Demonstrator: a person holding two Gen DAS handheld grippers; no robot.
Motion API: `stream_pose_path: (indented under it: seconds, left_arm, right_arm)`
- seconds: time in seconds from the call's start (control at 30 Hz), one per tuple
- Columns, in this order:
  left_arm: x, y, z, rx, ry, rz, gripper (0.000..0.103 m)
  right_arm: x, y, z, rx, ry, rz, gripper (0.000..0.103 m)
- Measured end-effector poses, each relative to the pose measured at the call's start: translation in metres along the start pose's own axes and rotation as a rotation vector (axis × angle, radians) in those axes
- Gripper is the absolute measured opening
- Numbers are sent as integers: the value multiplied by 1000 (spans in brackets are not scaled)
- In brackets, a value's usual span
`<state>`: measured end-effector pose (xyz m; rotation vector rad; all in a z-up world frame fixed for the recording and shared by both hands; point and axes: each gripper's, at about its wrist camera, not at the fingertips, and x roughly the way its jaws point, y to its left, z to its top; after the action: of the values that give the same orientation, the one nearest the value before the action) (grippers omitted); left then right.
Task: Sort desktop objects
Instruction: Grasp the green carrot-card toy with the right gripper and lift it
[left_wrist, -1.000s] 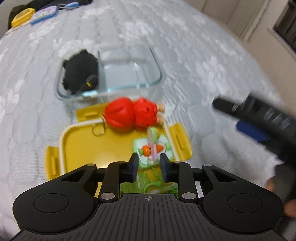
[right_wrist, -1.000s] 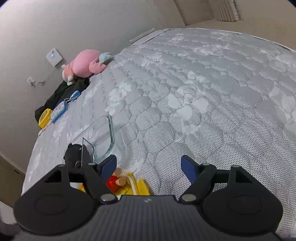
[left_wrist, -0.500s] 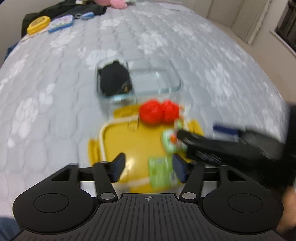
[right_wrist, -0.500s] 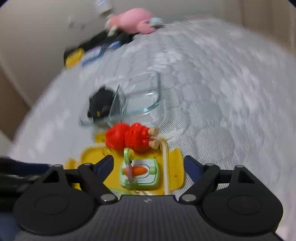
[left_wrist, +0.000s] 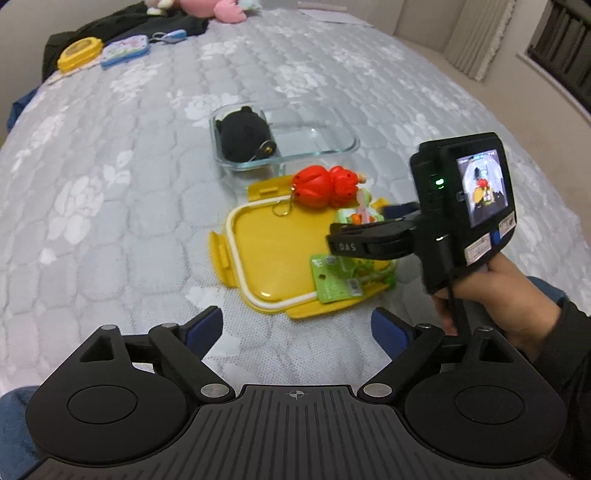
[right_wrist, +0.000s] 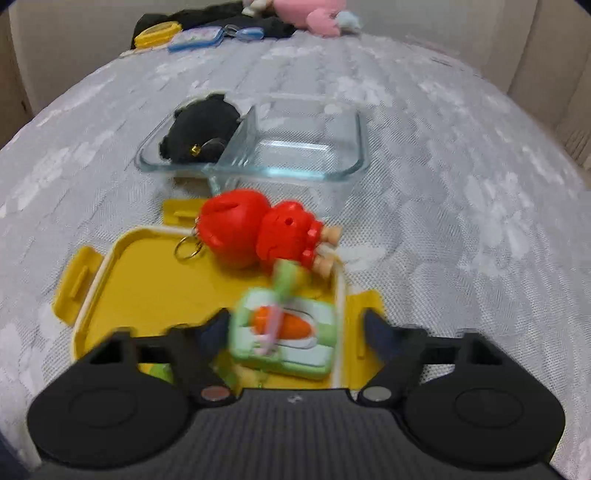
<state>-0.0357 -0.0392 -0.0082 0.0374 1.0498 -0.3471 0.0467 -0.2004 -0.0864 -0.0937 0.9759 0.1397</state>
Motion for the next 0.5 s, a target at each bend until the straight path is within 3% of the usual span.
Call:
stream_pose_path:
  seconds: [0.17,0.37,0.5]
  left_arm:
    - [12,17,4,-4,-2,-59,94]
    - [77,39,32,-9,71,-288,96]
    - [111,54,48,-78,58,-437,96]
  right_arm:
    - [-25,-20,19,75,-13,70,63]
    - [-78,-41,91,154,-83,153,63]
    - [-115,-49,148,189,-144,202,64]
